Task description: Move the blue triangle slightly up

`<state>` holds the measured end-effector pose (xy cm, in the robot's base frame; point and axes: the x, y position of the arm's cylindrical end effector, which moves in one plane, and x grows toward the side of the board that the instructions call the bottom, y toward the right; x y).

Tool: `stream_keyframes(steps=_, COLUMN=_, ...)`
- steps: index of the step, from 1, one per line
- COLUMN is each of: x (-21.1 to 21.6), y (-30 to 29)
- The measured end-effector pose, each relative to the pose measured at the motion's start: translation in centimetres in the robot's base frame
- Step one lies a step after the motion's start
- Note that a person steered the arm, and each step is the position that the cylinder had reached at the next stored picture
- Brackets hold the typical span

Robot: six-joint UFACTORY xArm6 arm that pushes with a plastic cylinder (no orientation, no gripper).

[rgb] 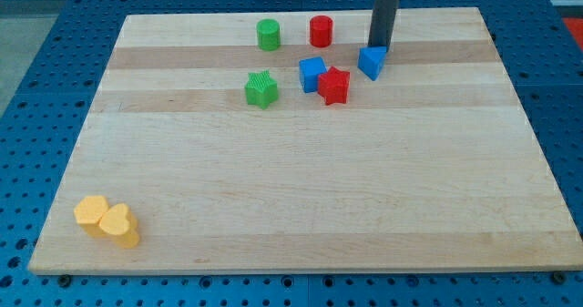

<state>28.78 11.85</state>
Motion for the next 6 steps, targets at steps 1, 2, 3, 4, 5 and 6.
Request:
stream_keyframes(steps=1, x=0.7, y=1.0)
stream_keyframes(steps=2, x=3.1, y=2.4)
stream_keyframes(steps=3, x=5.4, y=3.5)
stream_keyframes(steps=4, x=6.3, y=3.6)
stream_keyframes(steps=5, x=6.5, y=3.2)
stream_keyframes(steps=6, x=4.5, y=1.9)
